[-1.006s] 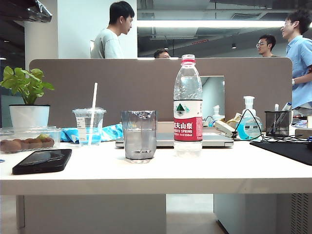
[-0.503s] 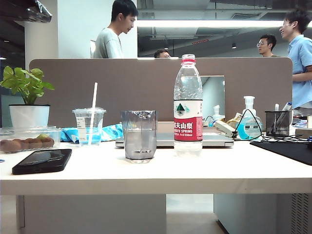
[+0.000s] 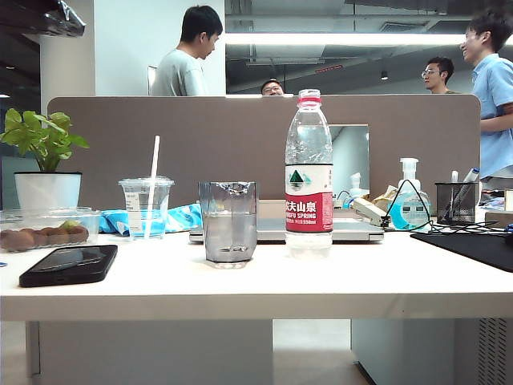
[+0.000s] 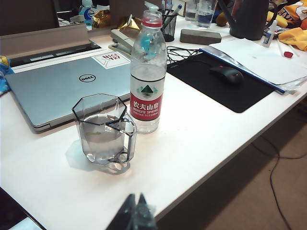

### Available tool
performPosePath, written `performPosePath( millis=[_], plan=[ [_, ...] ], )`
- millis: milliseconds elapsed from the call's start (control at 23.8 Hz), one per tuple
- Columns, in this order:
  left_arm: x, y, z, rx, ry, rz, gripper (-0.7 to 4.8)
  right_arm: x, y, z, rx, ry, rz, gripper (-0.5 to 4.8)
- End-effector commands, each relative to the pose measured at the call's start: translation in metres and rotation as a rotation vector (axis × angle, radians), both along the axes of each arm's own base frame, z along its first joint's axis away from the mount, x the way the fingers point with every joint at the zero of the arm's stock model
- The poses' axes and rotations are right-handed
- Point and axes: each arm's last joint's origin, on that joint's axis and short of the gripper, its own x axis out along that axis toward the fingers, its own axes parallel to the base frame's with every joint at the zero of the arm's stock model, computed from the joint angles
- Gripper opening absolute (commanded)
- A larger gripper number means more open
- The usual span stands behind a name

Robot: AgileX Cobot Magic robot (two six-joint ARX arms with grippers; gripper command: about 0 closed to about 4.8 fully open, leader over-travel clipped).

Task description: Pick up the mineral water bottle on the table and pour water into the mug until it's half full.

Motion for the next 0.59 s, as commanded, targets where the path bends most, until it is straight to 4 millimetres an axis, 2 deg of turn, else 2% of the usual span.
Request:
performPosePath(
  millis=[42,168,294,419,503,587],
  plan=[
    [0.0,0.0,0.003,-0.005,-0.021,-0.002,-0.04,0.001,0.0,-0.001,-0.002,-0.005,-0.001,-0.05],
    [-0.003,0.003,0.003,0.005,-0.047,0.005,-0.04,0.001,0.0,-0.001,-0.002,-0.006,-0.001,-0.05],
    [-0.001,0.012,-0.003,0.093,-0.117,0.08,-0.04,0.001,0.0,-0.001,-0.002,-0.005,-0.001,-0.05],
    [0.002,0.03,-0.02,0.044,-0.114,0.177,-0.04,0.001,0.0,-0.001,-0.002,-0.005,-0.001,-0.05],
    [0.0,0.052,-0.045,-0.029,-0.184,0.319,-0.04,0.001,0.0,-0.001,-0.002,-0.005,-0.001,-0.05],
    [-0.005,0.061,-0.059,-0.043,-0.207,0.392,-0.03,0.001,0.0,-0.001,-0.002,-0.005,-0.001,-0.05]
  ],
)
